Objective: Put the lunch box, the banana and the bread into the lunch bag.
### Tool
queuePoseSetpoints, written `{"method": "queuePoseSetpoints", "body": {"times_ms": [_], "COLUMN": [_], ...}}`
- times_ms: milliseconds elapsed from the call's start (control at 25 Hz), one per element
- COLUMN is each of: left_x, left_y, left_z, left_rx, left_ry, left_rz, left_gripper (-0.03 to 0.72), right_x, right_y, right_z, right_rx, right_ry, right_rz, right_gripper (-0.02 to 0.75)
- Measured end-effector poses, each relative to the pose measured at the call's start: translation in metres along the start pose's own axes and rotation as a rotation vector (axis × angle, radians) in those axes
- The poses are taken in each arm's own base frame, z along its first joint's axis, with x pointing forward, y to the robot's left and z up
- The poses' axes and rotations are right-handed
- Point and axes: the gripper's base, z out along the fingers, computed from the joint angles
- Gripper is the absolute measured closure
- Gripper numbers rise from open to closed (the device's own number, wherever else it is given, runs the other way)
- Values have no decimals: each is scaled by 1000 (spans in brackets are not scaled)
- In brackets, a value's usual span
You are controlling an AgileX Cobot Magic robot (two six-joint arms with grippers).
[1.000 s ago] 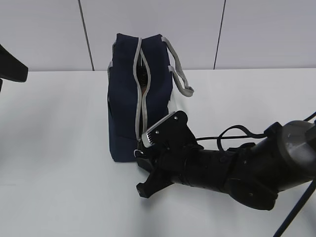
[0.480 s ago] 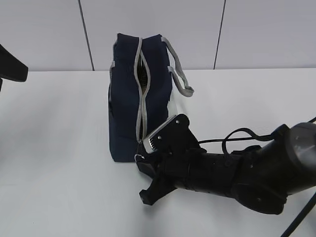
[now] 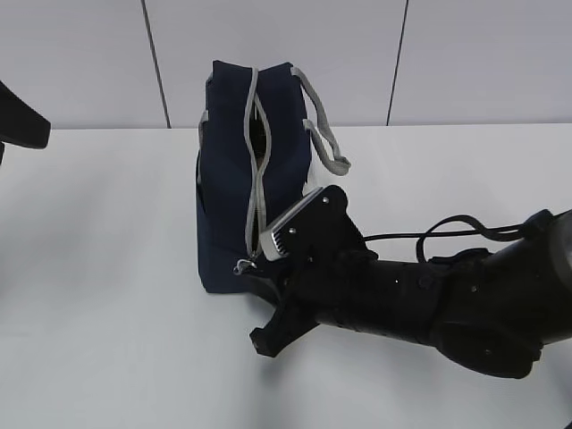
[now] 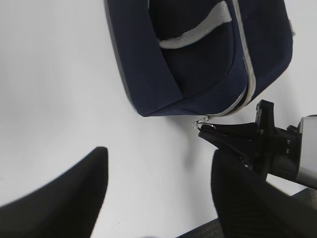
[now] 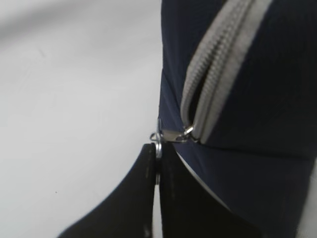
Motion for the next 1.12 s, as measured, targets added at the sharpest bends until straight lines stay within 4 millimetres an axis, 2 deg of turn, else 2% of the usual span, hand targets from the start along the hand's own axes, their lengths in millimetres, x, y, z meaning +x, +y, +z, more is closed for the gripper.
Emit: {"method": "queuePoseSetpoints", "body": {"times_ms": [320,600,760,1120], "left_x": [0,0,0,0], "left_y": [0,0,0,0], "left_z": [0,0,0,0], "left_rx": [0,0,0,0], "left_ry": [0,0,0,0], "left_rz": [0,0,0,1], "left_gripper": [236,236,236,236], "right_x": [1,-15,-18,-43], "right_y": [0,-1,-10,-29], "right_z": [-1,-13,-19,-25], "right_rx": [-2,-11,-40,-192], "right_ry": [28,-14,-9,-6], "right_rz": [-12,-49,-33,-80], "right_gripper": [754,754,754,754]}}
